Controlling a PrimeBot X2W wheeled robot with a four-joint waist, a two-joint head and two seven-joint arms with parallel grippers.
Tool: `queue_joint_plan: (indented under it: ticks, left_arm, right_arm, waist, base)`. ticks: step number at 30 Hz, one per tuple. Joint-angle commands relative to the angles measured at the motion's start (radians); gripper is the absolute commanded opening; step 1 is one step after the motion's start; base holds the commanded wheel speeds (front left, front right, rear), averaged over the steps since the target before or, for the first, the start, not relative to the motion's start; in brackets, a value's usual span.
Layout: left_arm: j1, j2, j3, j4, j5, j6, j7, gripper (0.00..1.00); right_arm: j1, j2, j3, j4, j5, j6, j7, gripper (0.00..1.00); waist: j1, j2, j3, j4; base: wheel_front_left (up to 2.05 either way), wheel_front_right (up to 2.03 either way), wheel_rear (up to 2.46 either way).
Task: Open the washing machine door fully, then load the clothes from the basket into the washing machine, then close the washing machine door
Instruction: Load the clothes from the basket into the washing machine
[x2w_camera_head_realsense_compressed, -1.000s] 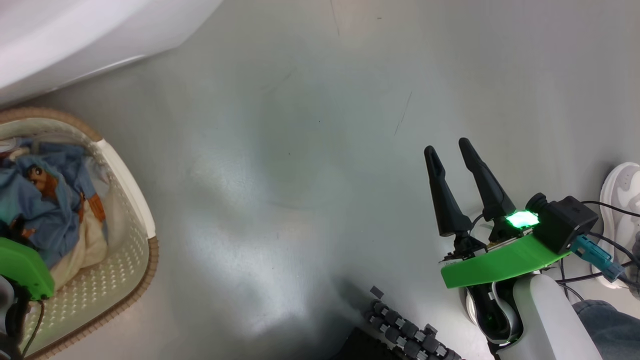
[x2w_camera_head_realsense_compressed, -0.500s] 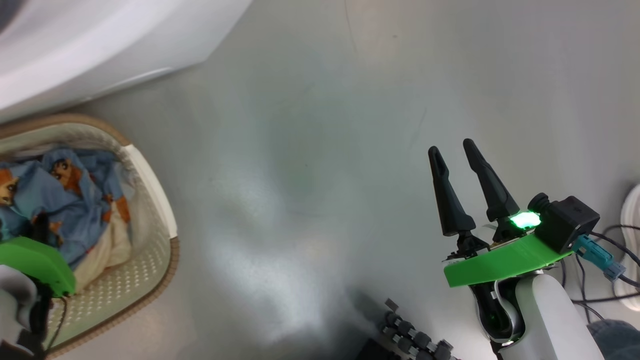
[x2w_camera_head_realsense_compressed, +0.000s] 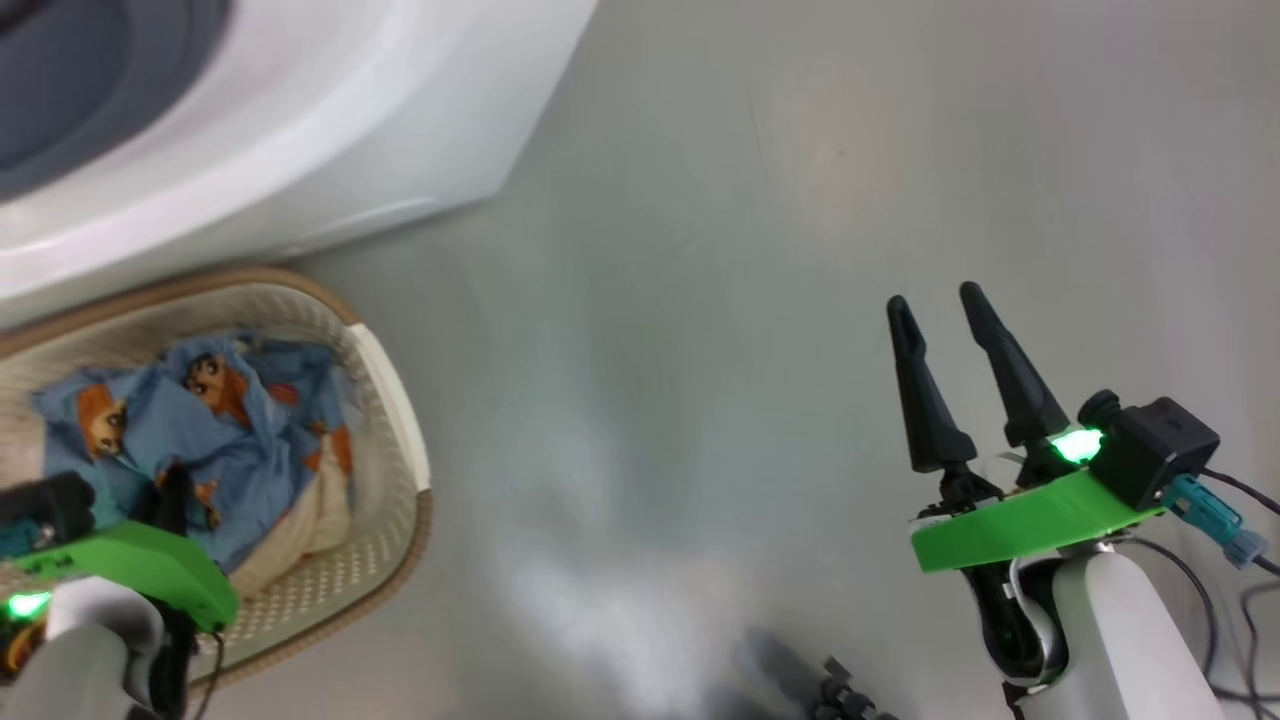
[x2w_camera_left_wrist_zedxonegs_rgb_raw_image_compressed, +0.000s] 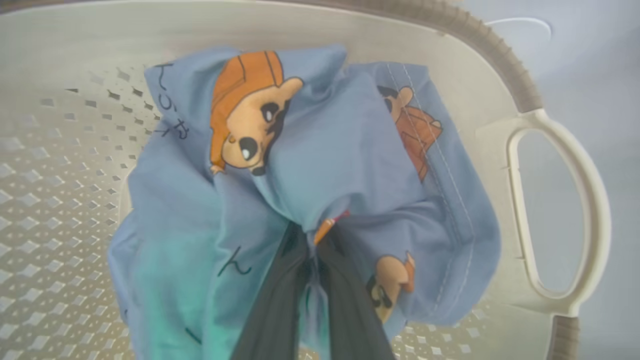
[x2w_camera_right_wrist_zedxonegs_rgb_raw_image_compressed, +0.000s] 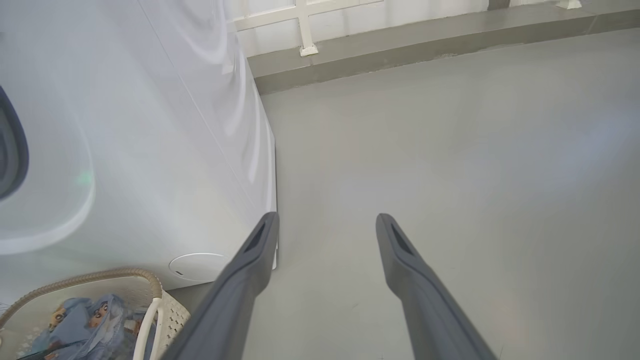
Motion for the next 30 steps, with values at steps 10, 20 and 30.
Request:
queue_joint_plan:
  ticks: [10,20,30]
  left_arm:
    - [0.204,-0.07,0.118,-0.192,0.029,0.0,-0.013,0.0]
    - [0.377,-0.169,0.186,-0.347,0.074,-0.004,-0.013,0.0]
    - [0.527,-0.215,0.208,-0.504,0.102,-0.007,-0.013,0.0]
  right_arm:
    - [0.108,-0.012,-0.024,-0.006,-0.068,0.001,-0.012,1.0]
    - [0.206,-0.02,-0.058,0.0,-0.11,0.001,-0.012,1.0]
    - [0.301,-0.031,-0.082,-0.001,-0.121,0.001,-0.012,1.0]
  waist:
    - [0.0,0.0,-0.223,0.128]
    - [0.0,0.0,-0.408,0.21]
    - [0.0,0.0,-0.539,0.27]
  base:
    - [0.0,0.0,0.0]
    - [0.0,0.0,0.0]
    - [0.0,0.0,0.0]
